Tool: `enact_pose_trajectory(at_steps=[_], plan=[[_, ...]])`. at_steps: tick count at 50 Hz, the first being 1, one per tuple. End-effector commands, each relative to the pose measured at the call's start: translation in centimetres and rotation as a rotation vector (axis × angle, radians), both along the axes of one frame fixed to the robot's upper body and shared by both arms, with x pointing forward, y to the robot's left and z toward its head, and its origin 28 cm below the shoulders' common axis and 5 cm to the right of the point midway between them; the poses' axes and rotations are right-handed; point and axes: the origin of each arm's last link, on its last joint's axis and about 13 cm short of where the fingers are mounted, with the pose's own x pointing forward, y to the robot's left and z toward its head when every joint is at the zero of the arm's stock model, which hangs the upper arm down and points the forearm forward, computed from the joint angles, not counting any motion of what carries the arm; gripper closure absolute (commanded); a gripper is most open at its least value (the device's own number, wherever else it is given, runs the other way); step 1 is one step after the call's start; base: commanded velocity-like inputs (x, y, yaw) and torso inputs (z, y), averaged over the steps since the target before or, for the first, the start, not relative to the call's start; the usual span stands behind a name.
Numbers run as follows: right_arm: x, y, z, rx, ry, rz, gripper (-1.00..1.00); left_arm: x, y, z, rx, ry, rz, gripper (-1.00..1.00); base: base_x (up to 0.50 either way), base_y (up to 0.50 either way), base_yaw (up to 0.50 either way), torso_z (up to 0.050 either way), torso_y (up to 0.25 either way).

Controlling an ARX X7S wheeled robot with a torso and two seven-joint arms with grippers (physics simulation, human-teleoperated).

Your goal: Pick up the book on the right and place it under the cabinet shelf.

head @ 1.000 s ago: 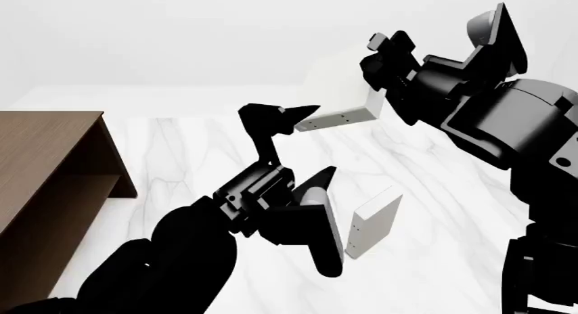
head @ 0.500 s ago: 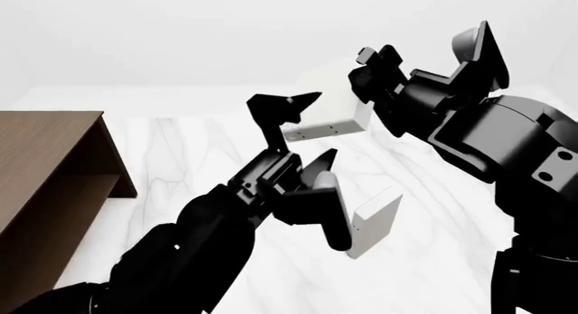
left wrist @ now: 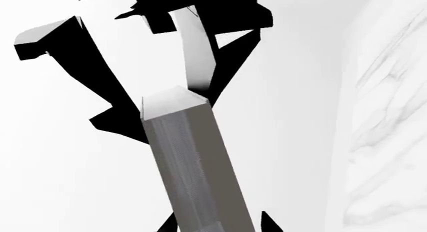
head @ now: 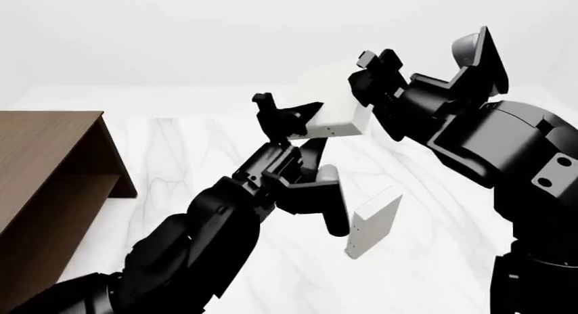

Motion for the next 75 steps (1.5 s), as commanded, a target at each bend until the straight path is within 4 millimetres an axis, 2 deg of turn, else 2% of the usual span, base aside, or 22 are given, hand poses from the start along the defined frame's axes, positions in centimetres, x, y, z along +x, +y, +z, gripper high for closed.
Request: enact_pose_trajectory(at_steps=[1,2,3,8,20,32,42,60,75], plan=[[-0.3,-0.2,0.7,0.051,-0.045,0.021,1.0,0.4,0.3,-0.7,0.006,0.004,0.016,1.0,0.0,0.0,0.0,0.0,0.011],[-0.4,-0.2,0.7,0.053,-0.047,0.023,1.0,0.4,0.4,-0.7,0.004,-0.002,0.019,1.0,0.0,0.0,0.0,0.0,0.0],[-0.4,-0.2,0.6,0.052,-0.046,0.022,-1.0,0.4,0.5,-0.6,0.002,-0.016,0.021,1.0,0.0,0.0,0.0,0.0,0.0],[-0.4,-0.7,0.3,0.05,-0.049,0.003,-1.0,0.3,1.7,-0.4,0.01,-0.063,0.026,1.0,0.0,0.0,0.0,0.0,0.002],[-1.4,-2.9,-0.4,0.042,-0.048,-0.07,-1.0,-0.7,6.5,-1.7,0.144,-0.098,0.075,1.0,0.0,0.0,0.0,0.001,0.001],[-2.4,-3.9,0.0,0.03,-0.067,-0.103,-1.0,-2.2,10.2,-3.5,0.271,-0.051,0.169,1.0,0.0,0.0,0.0,0.0,0.002],[-2.4,-4.0,0.0,0.03,-0.077,-0.107,-1.0,-3.8,13.6,-5.0,0.366,0.027,0.318,1.0,0.0,0.0,0.0,0.0,0.001],[-3.2,-5.0,0.6,0.021,-0.098,-0.139,-1.0,-5.9,16.7,-6.8,0.462,0.177,0.464,1.0,0.0,0.0,0.0,0.001,0.001],[-3.2,-5.2,0.8,0.015,-0.099,-0.146,-1.0,-6.4,17.5,-8.2,0.498,0.28,0.512,1.0,0.0,0.0,0.0,0.0,0.001]])
